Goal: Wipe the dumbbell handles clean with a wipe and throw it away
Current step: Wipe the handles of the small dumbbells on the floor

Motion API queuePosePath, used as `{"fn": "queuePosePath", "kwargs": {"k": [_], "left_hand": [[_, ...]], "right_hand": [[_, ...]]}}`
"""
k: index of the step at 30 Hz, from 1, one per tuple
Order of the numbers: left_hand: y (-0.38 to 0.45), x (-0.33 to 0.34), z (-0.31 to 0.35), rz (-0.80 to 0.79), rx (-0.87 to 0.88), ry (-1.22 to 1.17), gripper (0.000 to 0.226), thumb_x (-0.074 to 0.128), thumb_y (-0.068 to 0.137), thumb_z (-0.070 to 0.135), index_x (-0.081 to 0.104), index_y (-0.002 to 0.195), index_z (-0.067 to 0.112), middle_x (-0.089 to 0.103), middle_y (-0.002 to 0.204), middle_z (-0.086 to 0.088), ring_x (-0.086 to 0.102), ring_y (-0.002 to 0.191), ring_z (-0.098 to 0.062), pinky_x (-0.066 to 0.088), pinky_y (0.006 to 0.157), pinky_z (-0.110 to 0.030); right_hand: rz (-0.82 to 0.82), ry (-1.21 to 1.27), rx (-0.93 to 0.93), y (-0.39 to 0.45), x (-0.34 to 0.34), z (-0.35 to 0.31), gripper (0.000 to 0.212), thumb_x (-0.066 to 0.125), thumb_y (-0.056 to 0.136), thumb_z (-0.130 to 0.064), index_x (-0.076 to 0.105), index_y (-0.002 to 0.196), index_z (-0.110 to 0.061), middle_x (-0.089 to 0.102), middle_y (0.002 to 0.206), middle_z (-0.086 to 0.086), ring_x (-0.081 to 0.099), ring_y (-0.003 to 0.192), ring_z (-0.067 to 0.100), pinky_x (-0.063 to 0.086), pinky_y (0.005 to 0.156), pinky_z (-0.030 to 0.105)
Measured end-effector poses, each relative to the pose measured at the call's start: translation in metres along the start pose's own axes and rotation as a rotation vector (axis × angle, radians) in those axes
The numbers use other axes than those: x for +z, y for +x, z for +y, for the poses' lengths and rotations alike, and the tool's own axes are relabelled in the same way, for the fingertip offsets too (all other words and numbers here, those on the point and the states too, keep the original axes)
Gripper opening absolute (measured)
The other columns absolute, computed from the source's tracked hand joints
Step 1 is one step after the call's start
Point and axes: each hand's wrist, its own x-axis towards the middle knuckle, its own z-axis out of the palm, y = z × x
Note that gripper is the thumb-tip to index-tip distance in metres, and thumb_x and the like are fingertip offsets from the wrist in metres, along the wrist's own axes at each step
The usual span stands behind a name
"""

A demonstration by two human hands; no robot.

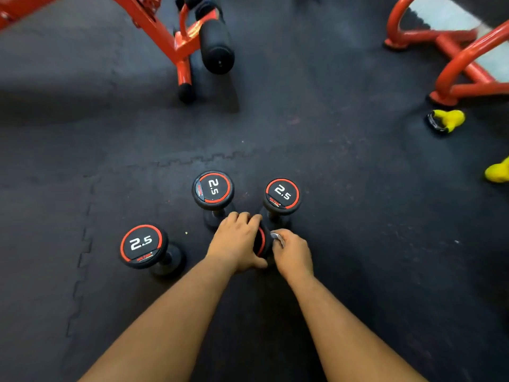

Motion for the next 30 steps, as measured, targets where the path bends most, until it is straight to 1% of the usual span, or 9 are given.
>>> {"fn": "queuePosePath", "kwargs": {"k": [8,11,14,18,20,22,25,28,30], "left_hand": [[0.019,0.011,0.047,-0.077,-0.026,0.054,0.121,0.07,0.081,0.065,-0.008,0.163,0.021,0.009,0.168,-0.012,0.01,0.154,-0.032,0.014,0.125,-0.045],[0.015,0.003,0.057,-0.18,-0.073,0.045,0.115,0.068,0.088,0.06,-0.01,0.163,0.022,-0.006,0.171,-0.011,-0.002,0.157,-0.03,0.009,0.127,-0.048],[-0.007,-0.029,0.072,-0.252,-0.102,0.082,0.105,0.067,0.093,0.05,-0.005,0.163,0.02,-0.008,0.171,-0.009,0.003,0.157,-0.03,0.015,0.126,-0.051],[-0.059,-0.102,0.104,-0.275,-0.199,-0.126,0.085,0.065,0.093,0.051,0.021,0.16,0.025,0.016,0.169,-0.004,0.028,0.15,-0.029,0.036,0.116,-0.049],[-0.083,-0.144,0.125,-0.259,-0.249,-0.306,0.062,0.063,0.094,0.055,0.048,0.144,0.021,0.05,0.15,-0.006,0.05,0.133,-0.027,0.045,0.105,-0.039],[-0.109,-0.199,0.153,-0.247,-0.269,-0.532,0.049,0.064,0.094,0.055,0.064,0.128,0.02,0.069,0.124,0.0,0.062,0.115,-0.018,0.048,0.093,-0.029],[-0.155,-0.292,0.207,-0.244,-0.227,-0.783,0.029,0.069,0.095,0.045,0.074,0.114,0.024,0.075,0.104,0.011,0.068,0.097,-0.007,0.05,0.084,-0.02],[-0.208,-0.385,0.267,-0.234,-0.253,-0.991,0.012,0.073,0.095,0.03,0.075,0.101,0.02,0.077,0.093,0.0,0.072,0.08,-0.011,0.059,0.073,-0.031],[-0.241,-0.44,0.309,-0.225,-0.262,-1.098,0.009,0.071,0.096,0.02,0.074,0.1,0.013,0.076,0.094,-0.008,0.071,0.074,-0.013,0.055,0.06,-0.023]], "right_hand": [[0.204,0.201,0.332,-0.006,-0.045,0.021,0.025,0.054,0.093,-0.015,0.072,0.107,-0.023,0.07,0.098,0.003,0.065,0.086,0.026,0.052,0.071,0.033],[0.188,0.365,0.356,-0.021,-0.069,0.014,0.028,0.053,0.088,-0.011,0.071,0.1,-0.029,0.068,0.092,-0.003,0.069,0.08,0.023,0.062,0.069,0.046],[0.125,0.508,0.37,-0.049,-0.105,-0.011,0.026,0.054,0.093,-0.007,0.067,0.101,-0.027,0.067,0.098,0.0,0.069,0.083,0.02,0.064,0.067,0.044],[0.078,0.691,0.446,-0.09,-0.174,-0.06,0.021,0.055,0.094,-0.005,0.063,0.106,-0.02,0.066,0.101,0.002,0.068,0.091,0.02,0.063,0.07,0.04],[0.08,0.752,0.46,-0.113,-0.211,-0.089,0.017,0.057,0.093,-0.007,0.063,0.104,-0.018,0.069,0.101,0.007,0.07,0.091,0.024,0.063,0.074,0.047],[0.098,0.787,0.46,-0.141,-0.257,-0.122,0.013,0.059,0.091,-0.011,0.065,0.099,-0.019,0.071,0.1,0.011,0.07,0.092,0.029,0.06,0.079,0.055],[0.116,0.888,0.451,-0.197,-0.335,-0.172,0.01,0.06,0.093,-0.011,0.067,0.098,-0.015,0.073,0.099,0.013,0.07,0.094,0.031,0.059,0.083,0.055],[0.151,1.005,0.449,-0.261,-0.426,-0.213,0.007,0.06,0.095,-0.009,0.066,0.099,-0.01,0.072,0.098,0.014,0.068,0.087,0.025,0.059,0.076,0.043],[0.186,1.037,0.454,-0.304,-0.481,-0.228,0.006,0.061,0.096,-0.01,0.066,0.099,-0.009,0.07,0.096,0.015,0.064,0.083,0.021,0.055,0.068,0.035]]}}
